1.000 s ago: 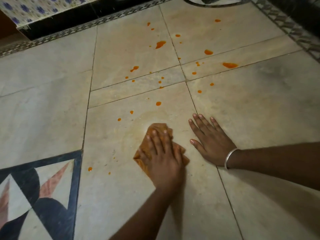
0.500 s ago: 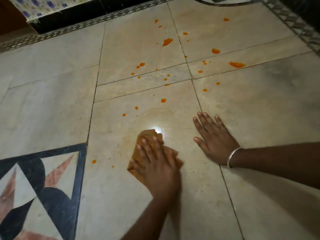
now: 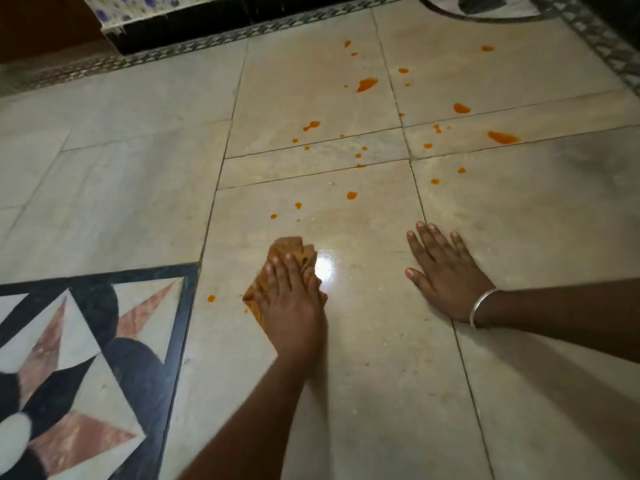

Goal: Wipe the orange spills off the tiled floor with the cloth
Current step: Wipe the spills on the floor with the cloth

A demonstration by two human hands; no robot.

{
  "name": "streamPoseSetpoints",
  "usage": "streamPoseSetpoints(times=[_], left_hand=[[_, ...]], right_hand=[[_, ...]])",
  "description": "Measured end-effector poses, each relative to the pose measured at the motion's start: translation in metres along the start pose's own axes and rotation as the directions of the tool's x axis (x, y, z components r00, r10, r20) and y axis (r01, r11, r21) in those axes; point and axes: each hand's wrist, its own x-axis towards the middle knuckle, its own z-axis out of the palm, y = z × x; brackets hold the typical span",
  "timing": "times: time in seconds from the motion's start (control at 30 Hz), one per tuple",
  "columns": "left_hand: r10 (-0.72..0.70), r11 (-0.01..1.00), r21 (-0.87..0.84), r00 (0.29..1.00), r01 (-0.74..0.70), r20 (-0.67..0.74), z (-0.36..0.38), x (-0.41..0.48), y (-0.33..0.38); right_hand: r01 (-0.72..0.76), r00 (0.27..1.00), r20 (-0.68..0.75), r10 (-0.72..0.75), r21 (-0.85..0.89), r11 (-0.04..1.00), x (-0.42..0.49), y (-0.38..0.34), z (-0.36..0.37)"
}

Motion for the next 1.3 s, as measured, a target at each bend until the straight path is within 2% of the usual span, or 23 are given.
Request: streamPoseSetpoints(times=[0.07,0.17,0.2,0.23,0.27,0.3,0.33,0.4,0.43,0.5,0.53,0.57,0.6,0.63,0.67,0.7,0.77,0.8,0.87,0.97,1.03,1.17,1.3], left_hand=[[-0.004,0.998,0.058,1.0,0.003,0.025,0.001,-0.033,0.008],[0.088,0.992,0.078,0.993,-0.094,0.08,-0.001,-0.08,0.031],[0.102,0.994,0.033,0.989,-0.106,0.108,-0.015,-0.09,0.039],[0.113,0.99,-0.095,0.986,-0.102,0.121,-0.033,-0.093,0.044],[0.074,0.974,-0.222,0.993,-0.051,0.096,-0.047,-0.089,0.046],[0.011,0.937,-0.349,0.992,0.035,0.129,-0.061,-0.079,0.042],[-0.045,0.863,-0.491,0.985,0.122,0.165,-0.071,-0.069,0.035],[-0.08,0.595,-0.752,0.951,0.285,0.297,-0.096,-0.046,0.009],[-0.077,0.457,-0.819,0.932,0.348,0.353,-0.107,-0.037,-0.009],[-0.155,0.218,-0.866,0.892,0.45,0.424,-0.125,-0.023,-0.046],[-0.275,0.145,-0.868,0.862,0.475,0.426,-0.131,-0.018,-0.063],[-0.414,0.14,-0.866,0.823,0.481,0.39,-0.133,-0.014,-0.082],[-0.547,0.202,-0.852,0.777,0.483,0.311,-0.13,-0.01,-0.1],[-0.637,0.316,-0.814,0.745,0.487,0.198,-0.128,-0.009,-0.113],[-0.666,0.44,-0.757,0.741,0.483,0.085,-0.123,-0.01,-0.122],[-0.637,0.564,-0.68,0.771,0.469,0.004,-0.114,-0.011,-0.128],[-0.465,0.78,-0.493,0.884,0.385,-0.044,-0.089,-0.01,-0.124],[-0.348,0.871,-0.376,0.937,0.315,-0.021,-0.072,-0.01,-0.115],[-0.167,0.971,-0.163,0.984,0.174,0.055,-0.038,-0.013,-0.096],[-0.089,0.995,-0.049,0.995,0.091,0.041,-0.017,0.009,-0.09],[-0.051,0.999,0.006,0.998,0.051,0.045,-0.023,0.032,-0.111],[-0.235,0.968,-0.066,0.968,0.242,0.092,-0.038,0.045,-0.155],[-0.426,0.904,-0.051,0.904,0.424,-0.027,-0.025,-0.024,-0.114]], right_hand=[[-0.008,0.999,0.04,0.008,0.004,1.0,0.001,-0.002,-0.005],[-0.011,0.994,0.111,0.014,-0.026,1.0,0.003,-0.005,-0.014],[-0.006,0.992,0.127,0.01,-0.032,0.999,0.004,-0.007,-0.019],[0.015,0.991,0.13,-0.01,-0.039,0.999,0.006,-0.012,-0.025],[0.035,0.991,0.134,-0.028,-0.05,0.998,0.008,-0.015,-0.03],[0.061,0.989,0.137,-0.052,-0.058,0.996,0.01,-0.021,-0.035],[0.081,0.987,0.141,-0.072,-0.058,0.995,0.012,-0.025,-0.039],[0.124,0.981,0.153,-0.116,-0.043,0.991,0.014,-0.039,-0.045],[0.151,0.977,0.158,-0.143,-0.04,0.988,0.015,-0.046,-0.046],[0.214,0.965,0.163,-0.205,-0.039,0.976,0.018,-0.062,-0.047],[0.245,0.957,0.166,-0.237,-0.03,0.969,0.02,-0.069,-0.047],[0.28,0.947,0.169,-0.272,-0.023,0.96,0.022,-0.076,-0.045],[0.317,0.936,0.169,-0.309,-0.023,0.948,0.025,-0.082,-0.043],[0.353,0.925,0.163,-0.343,-0.034,0.935,0.026,-0.086,-0.04],[0.384,0.914,0.16,-0.373,-0.048,0.922,0.028,-0.09,-0.037],[0.407,0.904,0.164,-0.394,-0.054,0.912,0.03,-0.092,-0.033],[0.42,0.894,0.187,-0.407,-0.035,0.907,0.031,-0.094,-0.023],[0.419,0.892,0.197,-0.408,-0.016,0.908,0.03,-0.093,-0.018],[0.413,0.89,0.201,-0.409,0.02,0.91,0.028,-0.09,-0.011],[0.411,0.905,0.12,-0.408,0.0,0.912,0.024,-0.087,-0.003],[0.416,0.908,0.072,-0.414,-0.022,0.909,0.021,-0.087,-0.001],[0.408,0.913,0.036,-0.407,-0.034,0.912,0.021,-0.087,0.0],[0.405,0.914,0.027,-0.404,-0.048,0.913,0.02,-0.087,0.002]])
